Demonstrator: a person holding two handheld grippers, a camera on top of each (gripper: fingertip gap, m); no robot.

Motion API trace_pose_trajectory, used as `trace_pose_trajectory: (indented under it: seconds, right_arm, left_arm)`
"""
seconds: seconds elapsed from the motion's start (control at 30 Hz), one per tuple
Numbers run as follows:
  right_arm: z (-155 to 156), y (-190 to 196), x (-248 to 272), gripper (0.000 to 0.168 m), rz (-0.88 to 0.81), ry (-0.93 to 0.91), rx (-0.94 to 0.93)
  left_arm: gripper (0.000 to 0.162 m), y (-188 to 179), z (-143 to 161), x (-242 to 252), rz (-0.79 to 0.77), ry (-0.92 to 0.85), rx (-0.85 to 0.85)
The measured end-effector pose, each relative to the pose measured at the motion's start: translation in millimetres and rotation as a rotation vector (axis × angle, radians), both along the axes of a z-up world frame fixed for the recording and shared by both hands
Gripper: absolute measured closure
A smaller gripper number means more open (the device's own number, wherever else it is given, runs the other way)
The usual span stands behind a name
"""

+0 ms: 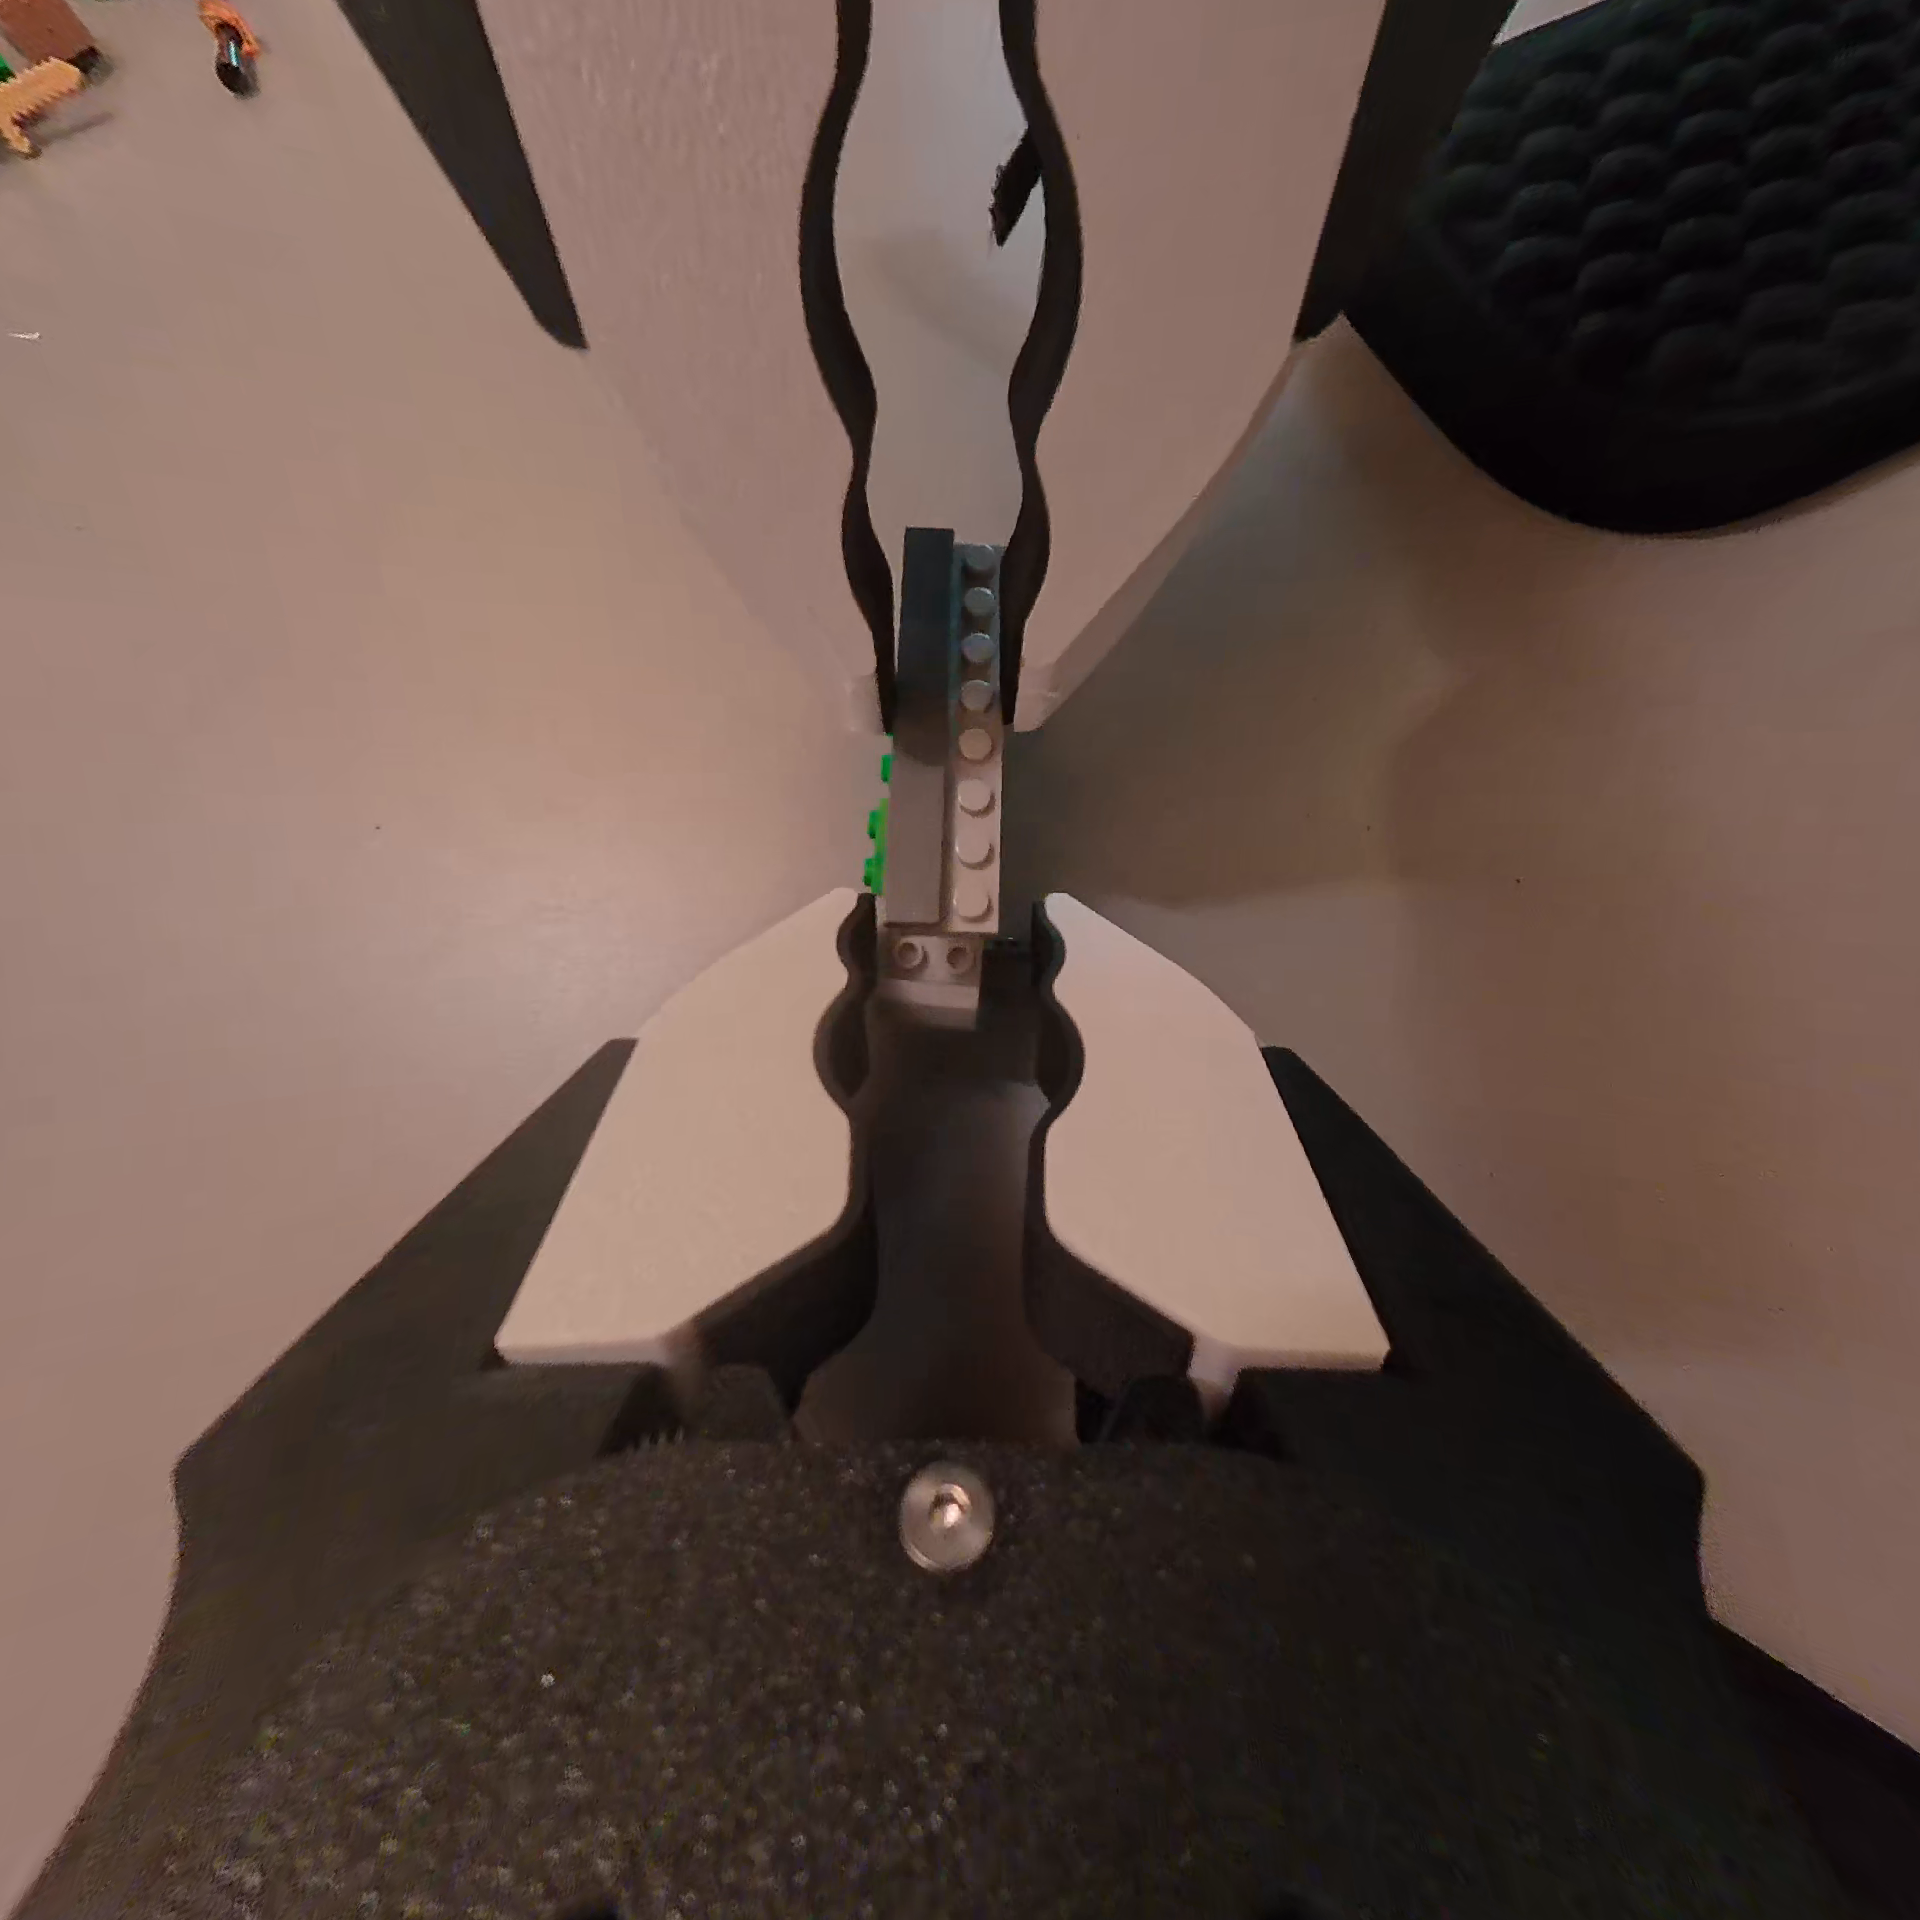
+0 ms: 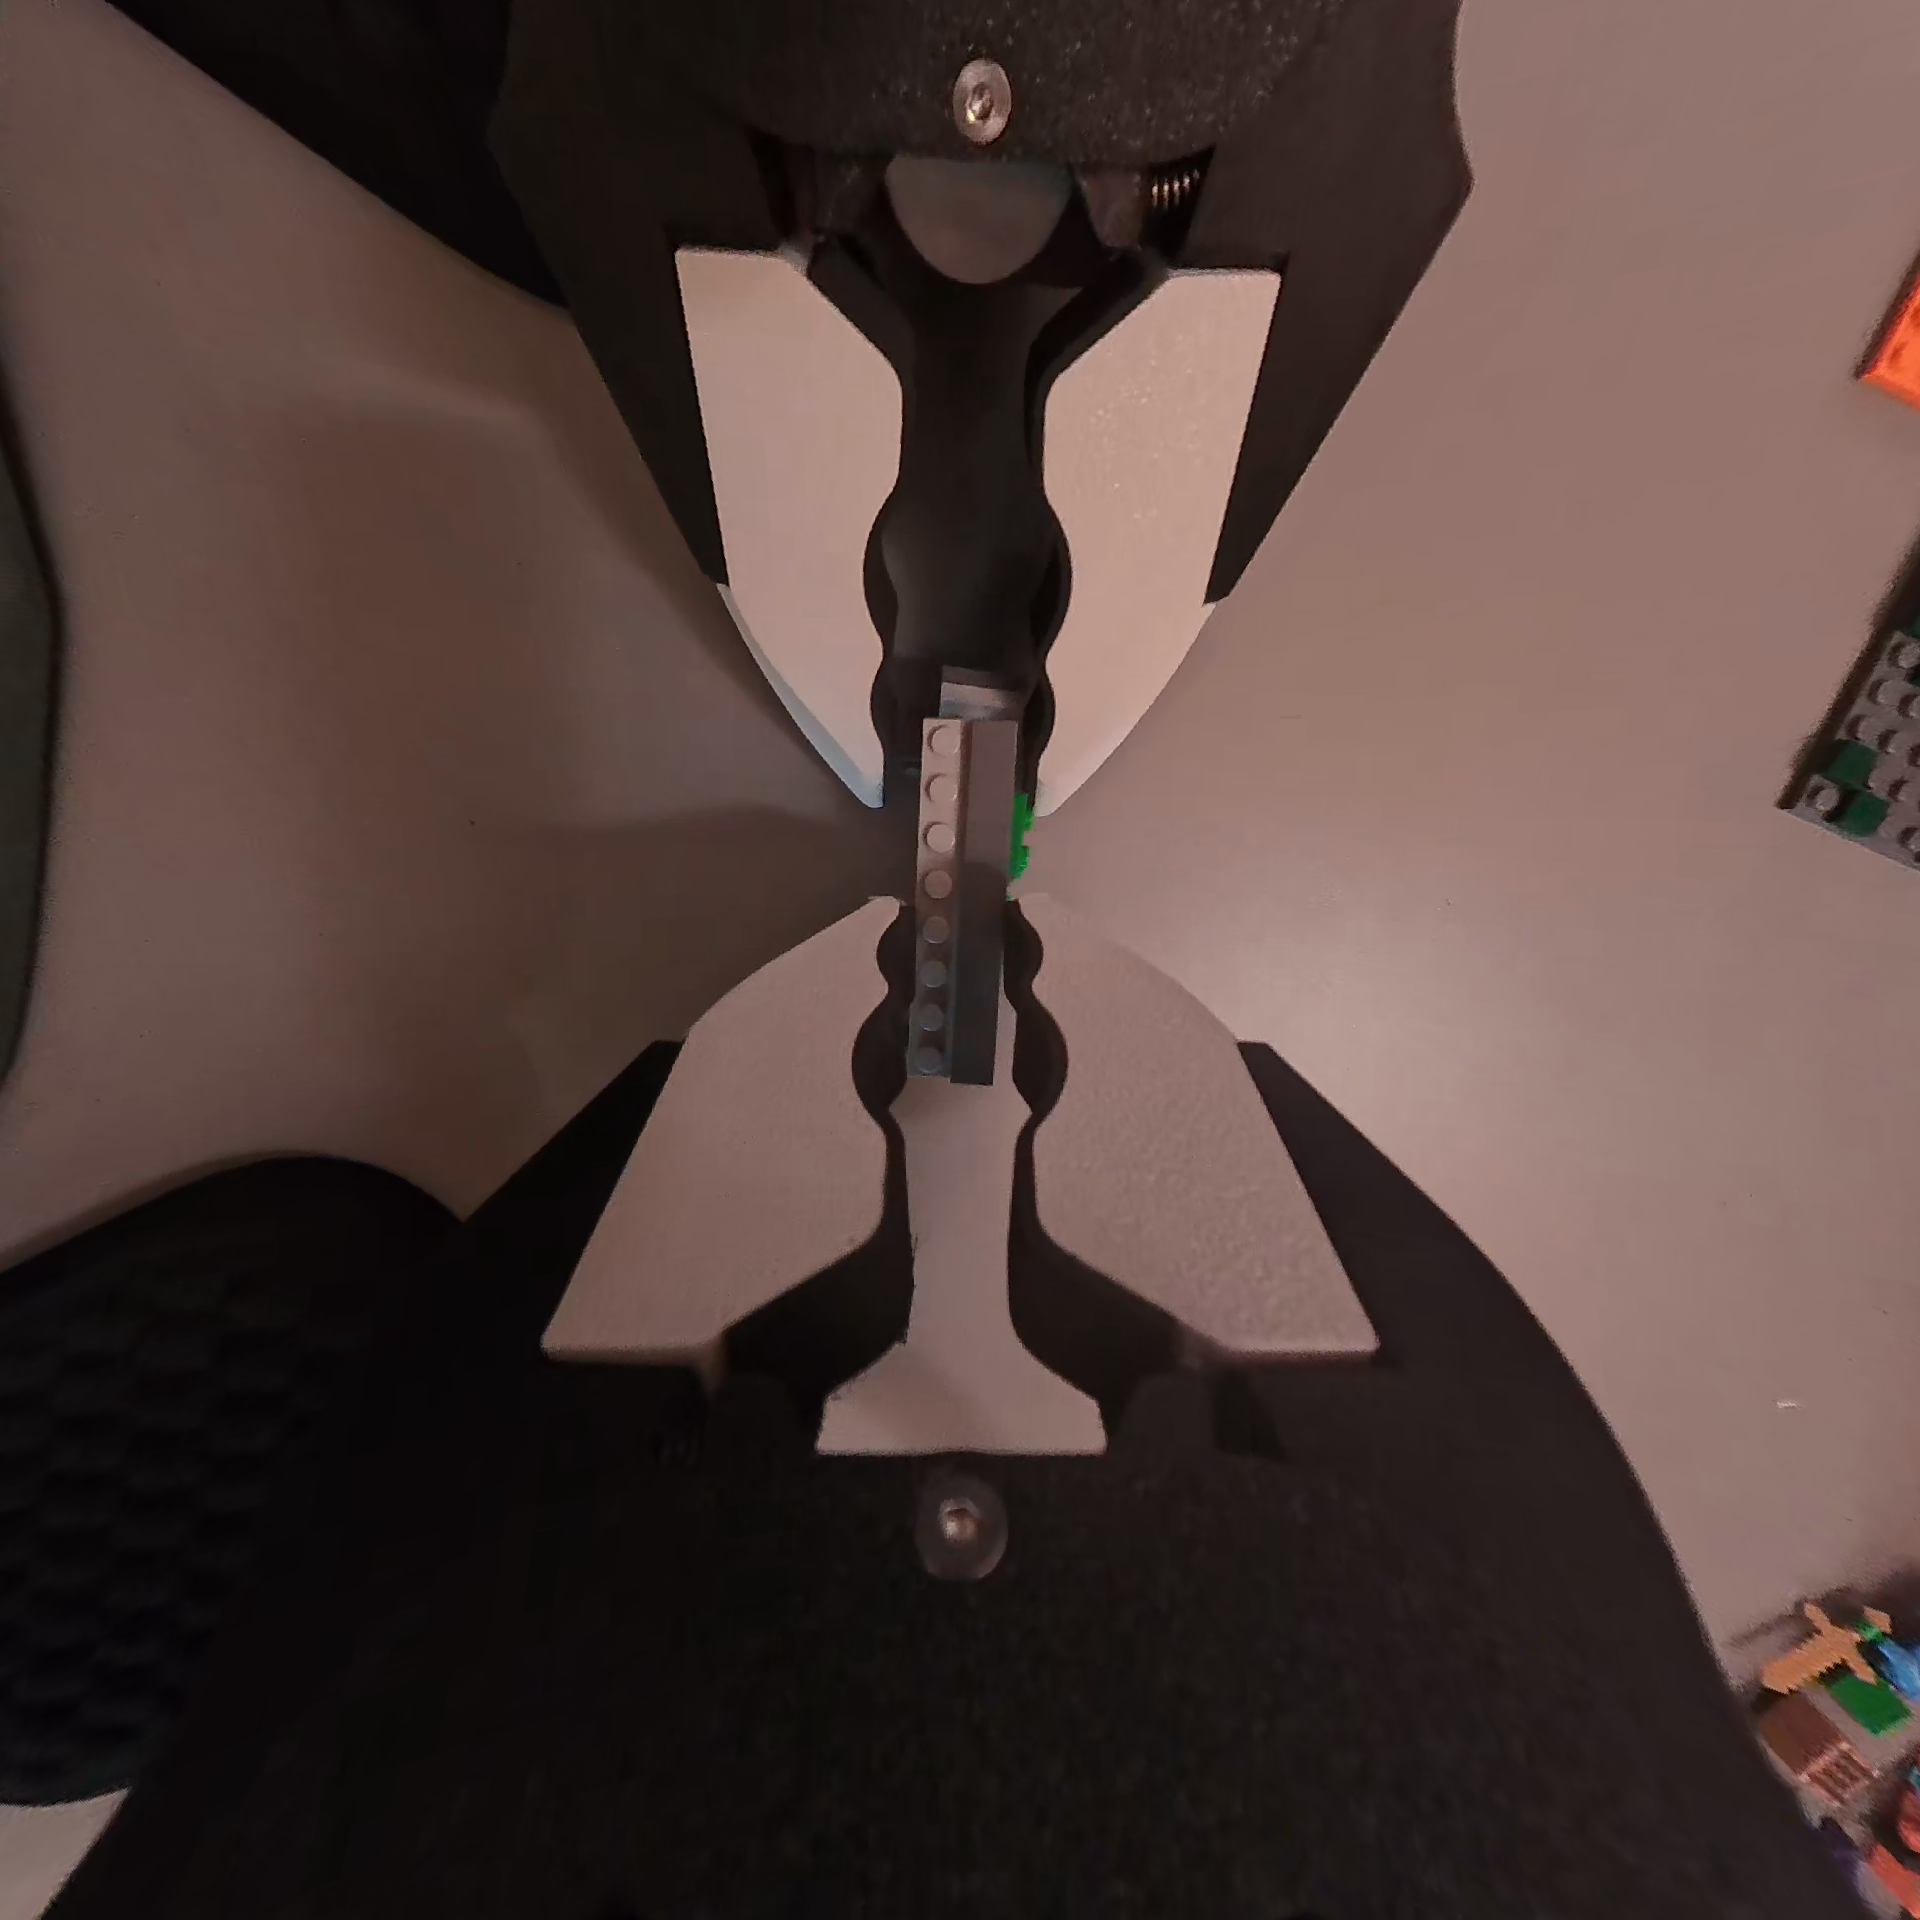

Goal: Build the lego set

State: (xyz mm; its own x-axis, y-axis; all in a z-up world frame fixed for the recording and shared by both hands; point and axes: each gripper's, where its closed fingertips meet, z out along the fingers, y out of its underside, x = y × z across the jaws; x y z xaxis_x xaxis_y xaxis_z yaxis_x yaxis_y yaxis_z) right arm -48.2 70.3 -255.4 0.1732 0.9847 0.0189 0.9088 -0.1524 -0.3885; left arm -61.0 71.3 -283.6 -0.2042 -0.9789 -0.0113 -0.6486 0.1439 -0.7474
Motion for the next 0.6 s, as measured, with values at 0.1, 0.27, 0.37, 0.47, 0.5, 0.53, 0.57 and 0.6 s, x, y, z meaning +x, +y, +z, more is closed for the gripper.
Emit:
trace_pose_trajectory:
  seconds: [0.1,0.27,0.37,0.47,0.5,0.53,0.57,0.6]
  right_arm:
    - [-2.0,-1.0,0.1,0.153,-0.003,-0.021,-0.011]
    - [-4.0,-1.4,0.9,0.153,-0.015,-0.078,-0.026]
    - [-5.1,-1.1,0.6,0.153,-0.027,-0.104,-0.039]
    - [-5.5,-0.2,-0.8,0.153,-0.033,-0.114,-0.050]
    - [-5.6,0.6,-1.4,0.153,-0.036,-0.116,-0.051]
    - [-5.9,0.9,-2.2,0.153,-0.039,-0.117,-0.055]
    - [-6.1,1.3,-2.9,0.153,-0.044,-0.118,-0.060]
    - [-6.2,2.0,-3.6,0.153,-0.052,-0.118,-0.064]
  left_arm:
    - [0.134,0.2,0.0,-0.2,0.001,-0.002,0.013]
    - [0.133,1.9,-0.6,-2.1,0.002,0.000,0.047]
    - [0.133,3.5,-1.5,-4.0,0.004,0.003,0.072]
    - [0.133,4.7,-1.4,-5.1,0.008,0.002,0.082]
    - [0.133,5.0,-1.5,-5.4,0.009,0.003,0.082]
    - [0.133,5.1,-1.4,-5.7,0.009,0.003,0.081]
    - [0.133,5.4,-1.4,-6.2,0.010,0.003,0.083]
    - [0.133,5.9,-1.3,-6.6,0.012,0.003,0.087]
